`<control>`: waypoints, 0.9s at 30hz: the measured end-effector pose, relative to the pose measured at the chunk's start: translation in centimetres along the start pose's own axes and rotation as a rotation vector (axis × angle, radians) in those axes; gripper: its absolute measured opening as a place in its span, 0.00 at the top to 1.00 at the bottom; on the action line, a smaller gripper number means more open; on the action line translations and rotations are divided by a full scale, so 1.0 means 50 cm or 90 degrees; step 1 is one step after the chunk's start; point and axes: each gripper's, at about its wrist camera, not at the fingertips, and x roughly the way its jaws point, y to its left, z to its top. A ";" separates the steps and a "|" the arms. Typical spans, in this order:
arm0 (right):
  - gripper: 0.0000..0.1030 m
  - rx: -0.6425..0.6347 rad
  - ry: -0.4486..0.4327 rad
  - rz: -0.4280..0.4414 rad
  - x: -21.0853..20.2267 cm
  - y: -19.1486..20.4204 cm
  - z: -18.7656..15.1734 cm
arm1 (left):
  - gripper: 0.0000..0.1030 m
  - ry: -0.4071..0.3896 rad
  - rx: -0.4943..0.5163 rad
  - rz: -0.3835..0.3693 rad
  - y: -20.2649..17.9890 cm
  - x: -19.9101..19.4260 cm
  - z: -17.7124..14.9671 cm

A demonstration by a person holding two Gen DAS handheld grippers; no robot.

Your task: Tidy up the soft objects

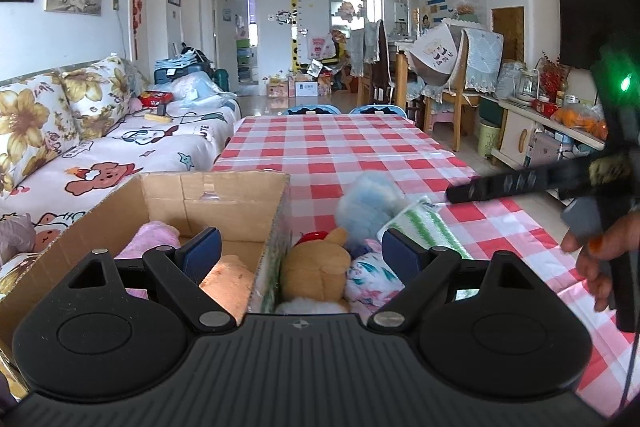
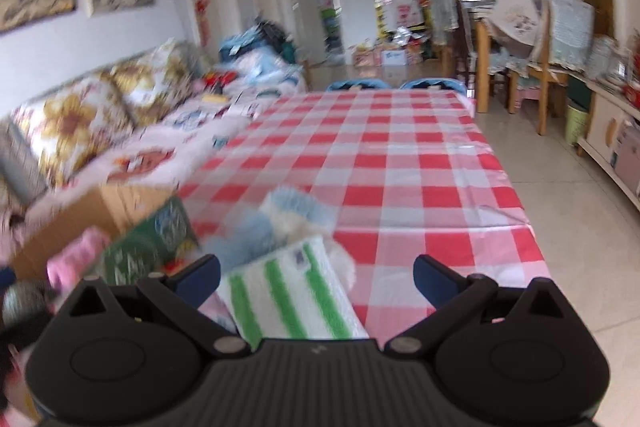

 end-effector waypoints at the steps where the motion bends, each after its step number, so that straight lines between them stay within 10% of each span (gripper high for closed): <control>1: 0.01 -0.017 0.011 0.006 0.007 0.001 -0.006 | 0.00 0.001 -0.001 -0.002 0.003 0.000 0.001; 11: 0.01 -0.199 0.078 0.049 0.060 0.037 -0.076 | 0.00 0.014 0.001 -0.007 -0.012 0.009 -0.007; 27: 0.01 -0.244 0.098 0.018 0.126 0.036 -0.105 | 0.00 0.044 -0.008 -0.023 -0.017 0.036 -0.006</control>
